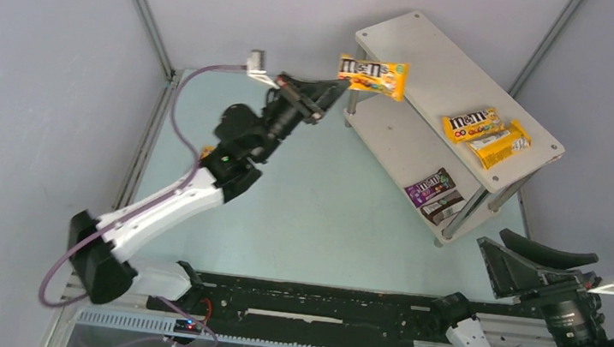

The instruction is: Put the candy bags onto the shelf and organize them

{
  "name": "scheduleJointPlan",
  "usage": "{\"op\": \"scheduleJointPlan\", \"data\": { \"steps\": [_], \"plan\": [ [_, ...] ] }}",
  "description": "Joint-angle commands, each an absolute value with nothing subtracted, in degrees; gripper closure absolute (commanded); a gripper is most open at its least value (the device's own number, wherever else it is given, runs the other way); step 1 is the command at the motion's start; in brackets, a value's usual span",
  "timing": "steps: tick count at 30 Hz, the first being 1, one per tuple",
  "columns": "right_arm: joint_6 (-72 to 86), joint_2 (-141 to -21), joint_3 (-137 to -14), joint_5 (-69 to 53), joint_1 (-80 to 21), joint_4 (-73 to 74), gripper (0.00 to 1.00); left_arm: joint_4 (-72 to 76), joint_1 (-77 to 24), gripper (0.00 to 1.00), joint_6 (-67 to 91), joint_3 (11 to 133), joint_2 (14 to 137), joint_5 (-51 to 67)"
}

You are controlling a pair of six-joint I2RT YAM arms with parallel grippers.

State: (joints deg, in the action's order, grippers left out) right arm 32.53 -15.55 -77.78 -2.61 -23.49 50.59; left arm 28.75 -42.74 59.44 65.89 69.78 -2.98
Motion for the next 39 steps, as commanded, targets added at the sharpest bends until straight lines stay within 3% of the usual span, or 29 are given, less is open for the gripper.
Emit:
{"op": "scheduleJointPlan", "data": {
  "steps": [1, 7, 15, 33, 39],
  "plan": [
    [35.04, -14.89, -78.88, 4.08, -24.08, 53.15, 0.00, 31.44, -47.87, 1.00, 59.00, 74.62, 79.31, -14.40],
    [36.11, -14.90, -79.85, 3.99, -24.13, 54.57, 0.00, 30.94, -52.50, 1.00, 53.23, 86.23, 91.89, -26.05],
    [35.79, -15.05, -82.22, 5.71, -24.17, 57.17, 0.00, 26.77, -55.40, 1.00, 57.99, 99.34, 104.18, -31.82],
    [35.79, -13.26, -81.91, 7.85, -24.12, 58.58, 0.01, 16.00, -60.14, 1.00, 75.42, 107.75, 113.45, -38.67],
    [35.89, -12.87, -81.66, 8.05, -24.17, 58.92, 0.01, 15.23, -60.38, 0.98, 77.56, 108.66, 114.34, -35.63]
  ]
}}
